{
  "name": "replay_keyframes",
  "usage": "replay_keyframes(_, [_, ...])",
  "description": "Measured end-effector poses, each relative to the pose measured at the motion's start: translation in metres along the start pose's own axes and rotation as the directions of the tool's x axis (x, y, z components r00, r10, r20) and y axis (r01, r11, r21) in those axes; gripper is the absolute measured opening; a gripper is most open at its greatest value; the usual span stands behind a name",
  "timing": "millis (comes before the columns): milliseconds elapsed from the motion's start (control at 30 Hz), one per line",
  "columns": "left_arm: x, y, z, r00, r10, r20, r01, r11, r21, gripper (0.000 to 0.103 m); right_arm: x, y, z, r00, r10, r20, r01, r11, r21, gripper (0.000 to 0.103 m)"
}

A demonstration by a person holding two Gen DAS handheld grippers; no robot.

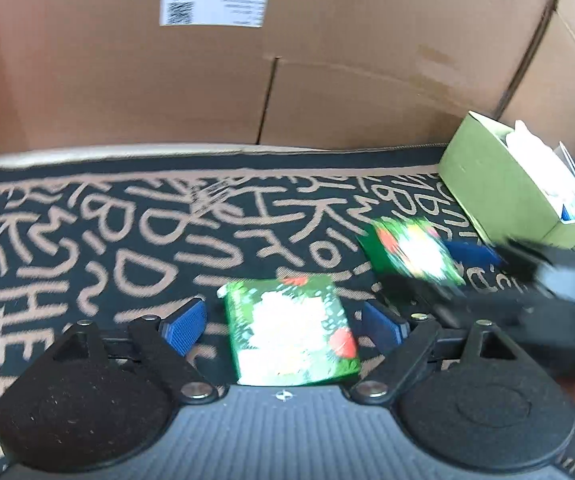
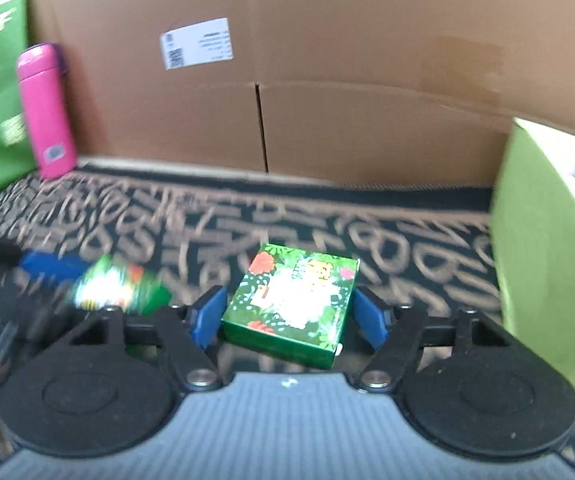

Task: Organize objects
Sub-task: 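Grasp one green packet with the left tool while the right grasps the other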

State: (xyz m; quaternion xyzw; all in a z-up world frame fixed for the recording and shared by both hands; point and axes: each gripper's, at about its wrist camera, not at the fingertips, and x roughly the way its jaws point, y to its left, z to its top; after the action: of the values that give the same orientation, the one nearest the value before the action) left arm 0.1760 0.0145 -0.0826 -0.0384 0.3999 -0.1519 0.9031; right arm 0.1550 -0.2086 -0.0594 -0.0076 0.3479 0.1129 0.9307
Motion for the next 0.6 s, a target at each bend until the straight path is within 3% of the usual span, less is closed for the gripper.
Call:
replay_keyframes(67, [0.004,-0.007,0.000,1.000,0.018,0.005,-0.018,0.999,0.049,0.088,-0.021,-0.007,-0.015,1.000,0.022,-0.008,-0.022,1.000,-0.010,0.069])
replay_keyframes(100, [0.005,-0.011,-0.002,1.000,0.018,0.008,-0.019,0.996,0.083,0.082,-0.030,-0.009,-0.021,0.999,0.031,-0.016,-0.031,0.999,-0.015,0.069])
replay_keyframes(133, [0.004,-0.015,-0.004,1.000,0.020,0.011,-0.021,0.991,0.130,0.069,-0.039,-0.011,-0.027,0.999,0.042,-0.028,-0.042,0.999,-0.008,0.069])
replay_keyframes(233, [-0.004,-0.025,-0.013,0.999,-0.040,-0.025,0.045,0.967,0.249,0.069,-0.060,-0.004,-0.039,0.997,0.062,-0.046,-0.063,0.998,-0.020,0.069])
replay_keyframes(333, [-0.015,-0.034,-0.025,0.997,-0.056,-0.051,0.069,0.947,0.314,0.070,-0.073,0.006,-0.045,0.999,0.021,-0.038,-0.021,1.000,-0.009,0.084])
replay_keyframes(467, [-0.019,-0.040,-0.034,1.000,0.011,-0.026,-0.003,0.955,0.298,0.077,-0.072,0.013,-0.043,1.000,0.019,-0.004,-0.019,0.999,0.043,0.084])
replay_keyframes(600, [-0.016,-0.039,-0.036,0.997,0.080,-0.008,-0.076,0.967,0.241,0.083,-0.055,0.013,-0.036,0.999,-0.040,0.004,0.039,0.998,0.058,0.083])
